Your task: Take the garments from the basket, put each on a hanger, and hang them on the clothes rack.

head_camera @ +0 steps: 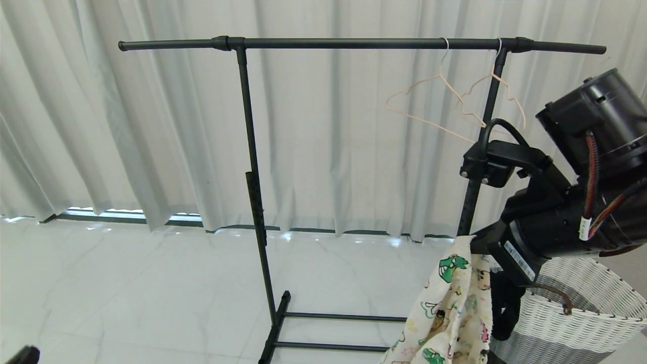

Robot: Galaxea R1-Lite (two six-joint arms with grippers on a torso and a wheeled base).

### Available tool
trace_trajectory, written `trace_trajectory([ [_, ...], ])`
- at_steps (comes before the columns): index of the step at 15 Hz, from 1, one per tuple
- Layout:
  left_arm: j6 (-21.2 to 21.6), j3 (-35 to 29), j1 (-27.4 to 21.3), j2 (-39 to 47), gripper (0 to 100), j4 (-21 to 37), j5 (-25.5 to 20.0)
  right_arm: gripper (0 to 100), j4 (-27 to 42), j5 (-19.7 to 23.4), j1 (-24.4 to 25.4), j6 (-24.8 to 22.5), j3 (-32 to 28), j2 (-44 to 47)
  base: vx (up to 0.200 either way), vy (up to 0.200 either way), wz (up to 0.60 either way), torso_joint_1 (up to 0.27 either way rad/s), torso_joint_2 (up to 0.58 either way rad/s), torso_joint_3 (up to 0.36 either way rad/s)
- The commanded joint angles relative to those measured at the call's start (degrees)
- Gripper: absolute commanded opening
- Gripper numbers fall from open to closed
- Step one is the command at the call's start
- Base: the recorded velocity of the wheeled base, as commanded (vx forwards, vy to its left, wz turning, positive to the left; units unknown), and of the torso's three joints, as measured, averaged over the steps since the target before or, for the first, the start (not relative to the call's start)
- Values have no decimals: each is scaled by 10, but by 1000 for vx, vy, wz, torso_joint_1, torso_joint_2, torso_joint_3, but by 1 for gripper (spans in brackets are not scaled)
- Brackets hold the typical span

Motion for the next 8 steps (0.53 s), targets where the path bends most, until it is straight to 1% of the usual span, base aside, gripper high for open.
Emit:
trace_trajectory([
  [1, -7, -196, -53, 290, 100, -2, -11, 0, -3, 0, 15, 6, -34, 31, 0, 0, 0, 0, 0, 0],
  [2, -8, -232, -86, 338, 100, -2, -9, 0, -3, -1, 22, 8, -53, 43, 0, 0, 0, 0, 0, 0],
  [3, -11, -248, -129, 376, 100, -2, -4, 0, -3, -1, 29, 13, -74, 55, 0, 0, 0, 0, 0, 0],
  [5, -39, -241, -227, 419, 100, -2, 19, 0, -2, -8, 39, 19, -107, 76, 0, 0, 0, 0, 0, 0],
  [6, -51, -243, -260, 432, 100, -2, 28, 0, -2, -13, 42, 21, -113, 81, 0, 0, 0, 0, 0, 0],
  [7, -76, -245, -351, 456, 100, -2, 54, 0, -2, -14, 51, 27, -129, 94, 0, 0, 0, 0, 0, 0],
  [8, -98, -240, -407, 471, 100, -2, 74, 0, -2, -14, 58, 34, -137, 101, 0, 0, 0, 0, 0, 0],
])
